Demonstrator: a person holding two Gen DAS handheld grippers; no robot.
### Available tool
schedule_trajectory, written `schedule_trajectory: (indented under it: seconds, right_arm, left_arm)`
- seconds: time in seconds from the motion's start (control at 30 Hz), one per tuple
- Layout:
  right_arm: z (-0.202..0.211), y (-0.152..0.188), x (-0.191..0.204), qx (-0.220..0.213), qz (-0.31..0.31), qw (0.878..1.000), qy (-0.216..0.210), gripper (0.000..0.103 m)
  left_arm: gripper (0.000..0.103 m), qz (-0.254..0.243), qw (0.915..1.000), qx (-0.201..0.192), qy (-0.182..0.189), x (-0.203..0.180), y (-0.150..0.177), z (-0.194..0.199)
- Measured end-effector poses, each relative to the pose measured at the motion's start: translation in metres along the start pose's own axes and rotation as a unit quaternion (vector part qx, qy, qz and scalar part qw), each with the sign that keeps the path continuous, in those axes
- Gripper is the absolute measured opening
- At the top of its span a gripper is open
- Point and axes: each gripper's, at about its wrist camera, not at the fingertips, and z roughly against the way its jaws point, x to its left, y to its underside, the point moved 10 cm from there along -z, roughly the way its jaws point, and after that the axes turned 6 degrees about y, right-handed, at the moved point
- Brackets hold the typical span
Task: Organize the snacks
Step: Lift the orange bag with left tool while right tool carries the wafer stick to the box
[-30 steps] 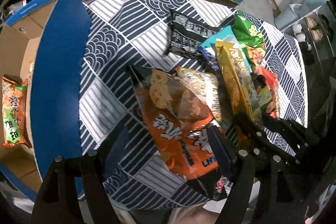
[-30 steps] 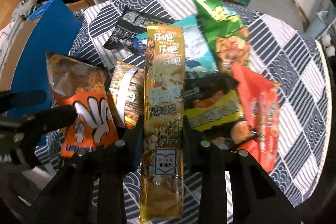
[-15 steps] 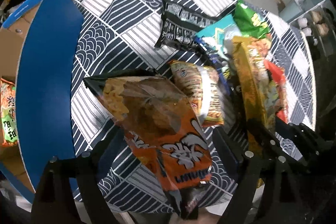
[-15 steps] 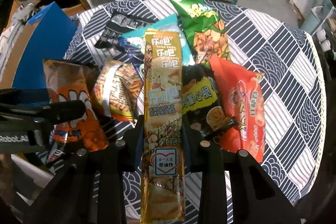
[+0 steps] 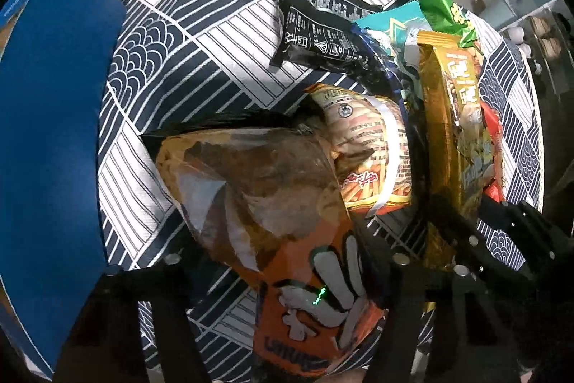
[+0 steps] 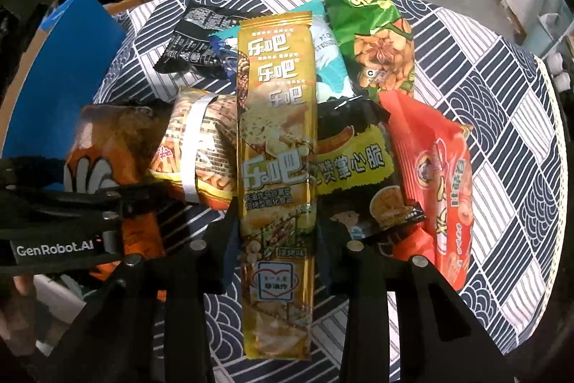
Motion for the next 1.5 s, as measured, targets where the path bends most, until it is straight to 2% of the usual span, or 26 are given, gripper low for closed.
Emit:
schedule_trajectory:
  seconds: [0.17,0.47,0.83,1.23,1.5]
  right_arm:
    - [0.001,-0.002,0.001,-0.001,0.012,1.0,0.009,0.03]
    - [0.026,-0.012,0.006,-0.027,0.019,0.999,0.024,0.029]
    - [0.071,-0.023,0.021,-0.062,0.034,0.997,0.022,0.029]
    - [0.119,-0.038,0.057,-0.1,0.049,0.994,-0.009,0.029]
    - [0.143,-0.053,0.099,-0.122,0.074,0.989,-0.031,0.029]
  left_arm:
    - [0.058,-0.022,0.9996,-0.012,-0.014,0.01,0.003,0.012]
    - [0.056,-0.077,0.9934,-0.069,-0.049,0.012,0.001,0.053]
    - [0.056,-0.134,0.9745,-0.15,-0.099,0.008,-0.007,0.107]
    - [0.056,-0.148,0.9593,-0.211,-0.117,0.025,-0.002,0.161]
    - [0.056,-0.135,0.9555,-0.235,-0.116,0.05,0.004,0.189]
